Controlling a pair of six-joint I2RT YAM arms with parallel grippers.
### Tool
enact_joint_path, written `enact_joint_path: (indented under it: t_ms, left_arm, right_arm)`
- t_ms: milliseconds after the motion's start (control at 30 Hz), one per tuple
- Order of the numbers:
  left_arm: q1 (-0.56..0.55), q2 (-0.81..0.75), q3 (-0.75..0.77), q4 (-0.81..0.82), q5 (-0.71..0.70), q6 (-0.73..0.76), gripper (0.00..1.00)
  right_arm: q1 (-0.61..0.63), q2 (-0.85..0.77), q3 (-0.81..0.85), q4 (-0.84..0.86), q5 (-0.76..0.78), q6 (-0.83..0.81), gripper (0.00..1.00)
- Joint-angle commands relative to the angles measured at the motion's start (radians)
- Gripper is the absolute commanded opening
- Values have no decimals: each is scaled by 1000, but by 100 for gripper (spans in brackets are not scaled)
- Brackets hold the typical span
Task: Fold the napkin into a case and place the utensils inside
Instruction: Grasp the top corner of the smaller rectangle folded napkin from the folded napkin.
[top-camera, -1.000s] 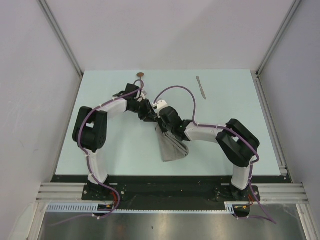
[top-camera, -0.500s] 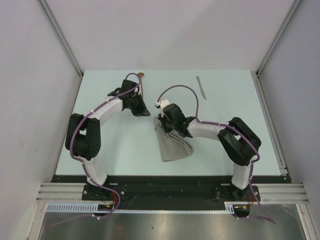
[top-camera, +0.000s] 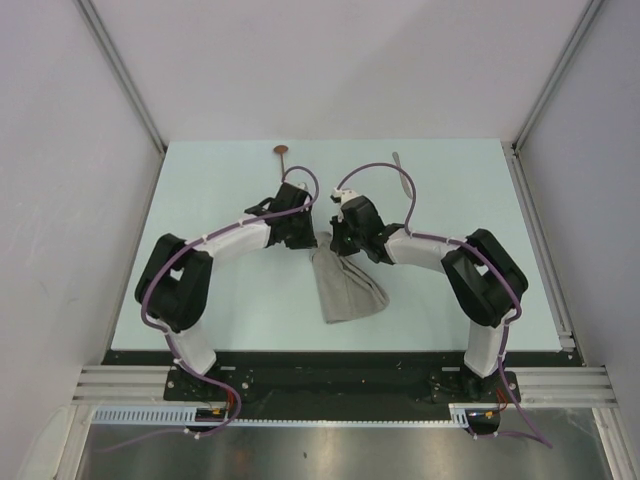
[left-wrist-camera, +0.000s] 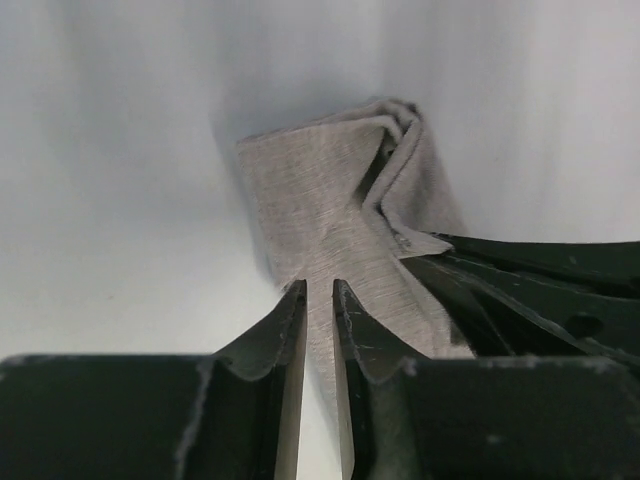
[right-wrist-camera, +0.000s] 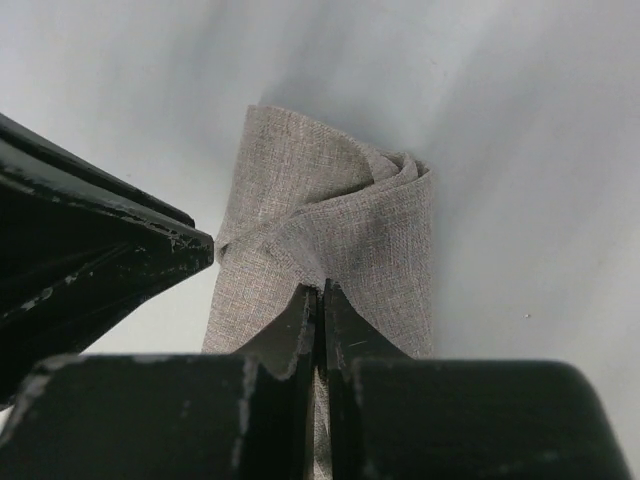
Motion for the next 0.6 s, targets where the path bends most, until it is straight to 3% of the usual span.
enact_joint_path:
  t_ms: [0, 267, 567]
  left_arm:
    - [-9, -50, -9, 106, -41, 39, 21]
    - [-41, 62, 99, 28, -101, 88, 35]
    - [-50, 111, 131, -9, -100, 97, 35]
  right_arm:
    - [-11, -49, 10, 2, -31, 56, 0]
    - [-14, -54, 2, 22, -63, 90, 0]
    - [-20, -61, -7, 19, -60, 91, 0]
